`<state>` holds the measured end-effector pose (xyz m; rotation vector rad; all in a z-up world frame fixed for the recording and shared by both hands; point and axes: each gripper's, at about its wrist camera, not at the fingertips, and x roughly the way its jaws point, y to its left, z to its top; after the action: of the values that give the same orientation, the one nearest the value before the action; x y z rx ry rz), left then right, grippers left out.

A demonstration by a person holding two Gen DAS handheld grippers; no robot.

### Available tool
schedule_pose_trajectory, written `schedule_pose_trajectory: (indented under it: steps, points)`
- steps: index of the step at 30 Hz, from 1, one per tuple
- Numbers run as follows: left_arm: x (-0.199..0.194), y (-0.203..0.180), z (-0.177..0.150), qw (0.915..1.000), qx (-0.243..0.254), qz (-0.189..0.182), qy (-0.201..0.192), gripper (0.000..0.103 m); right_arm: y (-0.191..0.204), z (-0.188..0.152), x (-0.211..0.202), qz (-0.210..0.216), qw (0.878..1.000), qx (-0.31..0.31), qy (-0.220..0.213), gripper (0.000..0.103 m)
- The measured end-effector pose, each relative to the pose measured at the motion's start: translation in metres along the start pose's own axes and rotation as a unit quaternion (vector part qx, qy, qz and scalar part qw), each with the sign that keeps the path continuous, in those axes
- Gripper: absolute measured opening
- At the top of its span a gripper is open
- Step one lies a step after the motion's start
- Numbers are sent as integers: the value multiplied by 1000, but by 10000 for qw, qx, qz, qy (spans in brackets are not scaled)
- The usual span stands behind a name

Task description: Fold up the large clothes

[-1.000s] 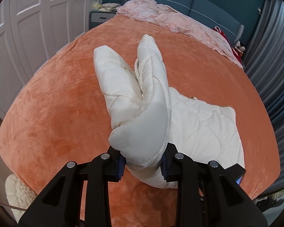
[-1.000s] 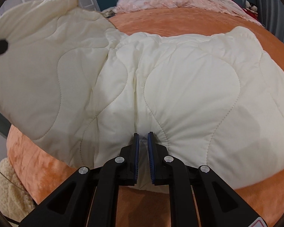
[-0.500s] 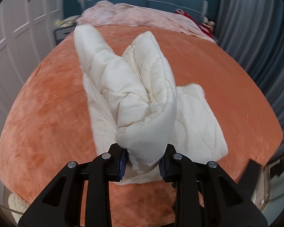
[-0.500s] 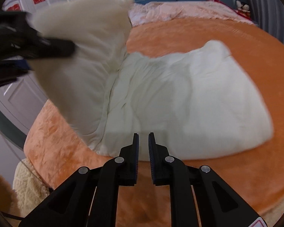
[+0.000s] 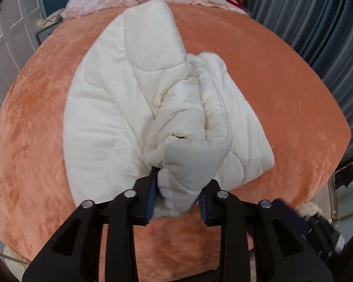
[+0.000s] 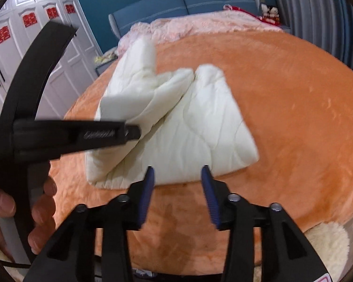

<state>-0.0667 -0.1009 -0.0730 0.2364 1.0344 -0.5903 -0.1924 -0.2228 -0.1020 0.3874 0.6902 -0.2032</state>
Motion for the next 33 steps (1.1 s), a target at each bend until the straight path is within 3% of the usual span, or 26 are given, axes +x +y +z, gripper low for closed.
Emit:
schedule_pose_trajectory:
  steps: [2, 5, 10, 14, 19, 20, 23, 24, 26, 29, 33]
  points:
    - [-24, 12, -1, 9993, -187, -292, -169, 58, 2, 8, -12, -15, 9998, -119, -169, 57]
    - [-58, 34, -2, 9954, -551, -526, -576, 74, 8, 23, -21, 23, 9988, -288, -388, 65]
    - [-91, 94, -4, 9867, -1283, -305, -954, 78, 32, 55, -26, 327, 9958, -564, -640, 74]
    - [-75, 130, -10, 9832, -1692, 98, -670, 78, 60, 85, -12, 435, 9931, -894, -618, 75]
    - [-59, 134, -18, 9829, -1795, 140, -398, 78, 72, 108, 35, 256, 9950, -949, -157, 75]
    - [-57, 135, -18, 9834, -1771, 138, -373, 78, 73, 106, 44, 310, 9961, -830, 20, 74]
    - [-47, 129, -16, 9867, -1580, 218, -300, 78, 61, 99, 61, 566, 9959, -534, 455, 26]
    - [-45, 127, -17, 9873, -1551, 238, -257, 78, 54, 98, 57, 596, 9963, -451, 414, 18]
    - [-37, 122, -18, 9880, -1524, 200, -172, 76, 37, 98, 39, 714, 9970, -187, 225, 15]
    - [-27, 116, -17, 9898, -1419, 109, -85, 75, 15, 89, 10, 319, 9992, -236, -56, 13]
    - [-9, 95, -13, 9931, -1169, 31, 72, 75, -30, 71, 6, -194, 9997, 73, 118, 10]
